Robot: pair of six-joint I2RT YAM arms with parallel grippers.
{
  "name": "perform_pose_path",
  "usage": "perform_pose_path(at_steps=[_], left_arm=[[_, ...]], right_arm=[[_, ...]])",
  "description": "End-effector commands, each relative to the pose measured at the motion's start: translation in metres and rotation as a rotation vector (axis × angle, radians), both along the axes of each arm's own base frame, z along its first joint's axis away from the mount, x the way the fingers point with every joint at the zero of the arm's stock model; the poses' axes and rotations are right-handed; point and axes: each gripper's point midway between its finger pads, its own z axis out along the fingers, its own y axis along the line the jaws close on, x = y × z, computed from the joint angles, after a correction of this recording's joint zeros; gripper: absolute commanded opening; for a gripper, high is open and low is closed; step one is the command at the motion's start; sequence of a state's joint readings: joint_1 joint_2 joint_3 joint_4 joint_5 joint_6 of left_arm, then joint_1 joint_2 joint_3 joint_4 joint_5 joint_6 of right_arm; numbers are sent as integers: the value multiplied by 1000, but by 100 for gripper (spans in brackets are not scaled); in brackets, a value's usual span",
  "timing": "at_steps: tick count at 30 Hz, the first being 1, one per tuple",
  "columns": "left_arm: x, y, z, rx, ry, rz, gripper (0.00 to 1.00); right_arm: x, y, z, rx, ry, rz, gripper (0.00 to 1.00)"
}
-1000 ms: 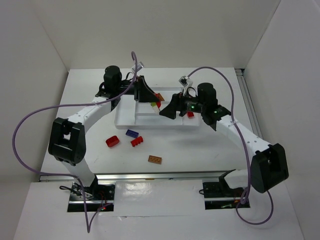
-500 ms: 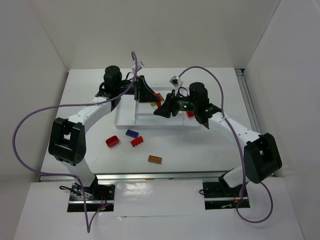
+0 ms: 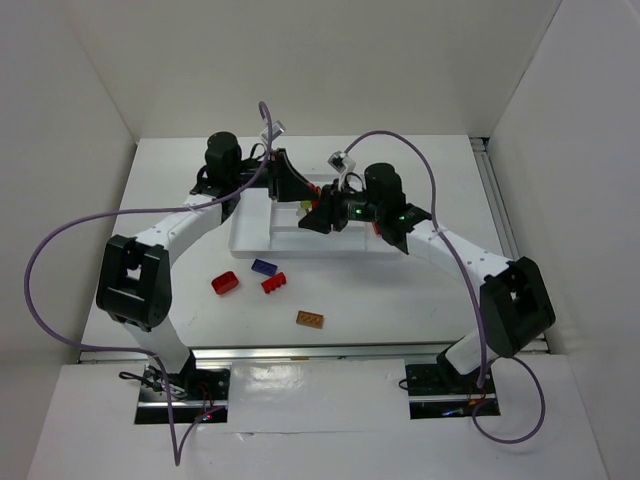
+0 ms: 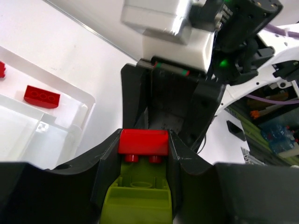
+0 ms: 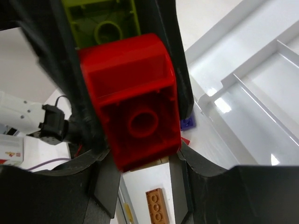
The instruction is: Sort the legos into containers by color
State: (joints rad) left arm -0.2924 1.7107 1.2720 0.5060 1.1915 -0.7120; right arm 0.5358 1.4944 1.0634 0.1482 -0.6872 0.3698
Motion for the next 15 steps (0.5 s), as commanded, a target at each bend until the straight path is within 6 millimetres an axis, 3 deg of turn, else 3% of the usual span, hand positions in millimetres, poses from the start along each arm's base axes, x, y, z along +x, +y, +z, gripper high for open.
perform_pose_path(at_steps=[1,8,11,12,13,15], left_arm=[[-1,-3,17,-22,-69,30,0],[12,1,16,-19,-68,93,0],[28,16,16,-13,-52,178,0],[31,17,14,1,-29,195,0],[43,24,15,14,-27,254,0],[55,32,9,56,-4,317,0]], right_arm=[[11,11,6,-48,-44,-57,10],[14,7,-8,-114,-31,-118,10],[14,-15,-16,-176,-42,-212,10],[17,-24,-10,-185,-61,-267,10],[14,-31,-21,-212,-45,-290,10],[18,-49,-23,-249,-57,-384,10]])
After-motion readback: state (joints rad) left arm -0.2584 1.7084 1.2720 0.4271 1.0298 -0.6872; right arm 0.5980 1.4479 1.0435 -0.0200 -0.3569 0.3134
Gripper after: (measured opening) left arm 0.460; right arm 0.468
